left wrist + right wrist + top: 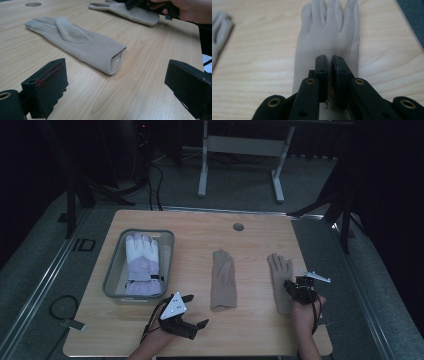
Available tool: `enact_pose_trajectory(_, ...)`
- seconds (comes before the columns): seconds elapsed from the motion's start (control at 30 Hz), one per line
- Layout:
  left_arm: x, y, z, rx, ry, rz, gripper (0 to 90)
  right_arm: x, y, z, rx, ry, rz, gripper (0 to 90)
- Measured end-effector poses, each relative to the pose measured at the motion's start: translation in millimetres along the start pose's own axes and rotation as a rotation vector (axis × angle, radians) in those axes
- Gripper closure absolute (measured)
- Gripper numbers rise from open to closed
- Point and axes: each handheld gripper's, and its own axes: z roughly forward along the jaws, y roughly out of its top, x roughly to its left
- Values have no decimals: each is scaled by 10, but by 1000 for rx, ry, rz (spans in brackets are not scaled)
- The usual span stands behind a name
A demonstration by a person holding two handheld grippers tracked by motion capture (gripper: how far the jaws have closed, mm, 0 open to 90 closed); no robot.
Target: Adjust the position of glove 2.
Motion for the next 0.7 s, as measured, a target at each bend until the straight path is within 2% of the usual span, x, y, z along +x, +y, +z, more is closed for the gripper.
enact_pose_trajectory(0.2,1,-8,14,5,-2,0,46,20,-68,85,20,-11,-45,760)
enact_pose_trajectory(0.4,2,-8,5,4,-1,1,46,-47,22,-11,13,19,-86,618)
enact_pose_trajectory(0.47,6,-8,6,3,-4,-2,46,-101,67,-50,0,72,-113,552)
enact_pose_trajectory(0.53,5,-8,8,3,-6,-3,46,-157,121,-66,10,99,-169,498)
enact_pose_trajectory(0.57,3,-8,10,4,-8,-4,46,-192,146,-70,4,151,-197,482)
enact_pose_trajectory(0.63,1,-8,13,7,-9,-2,46,-244,185,-69,8,190,-247,454)
enact_pose_trajectory(0.7,1,-8,14,5,-10,-3,46,-287,211,-68,-1,238,-296,482)
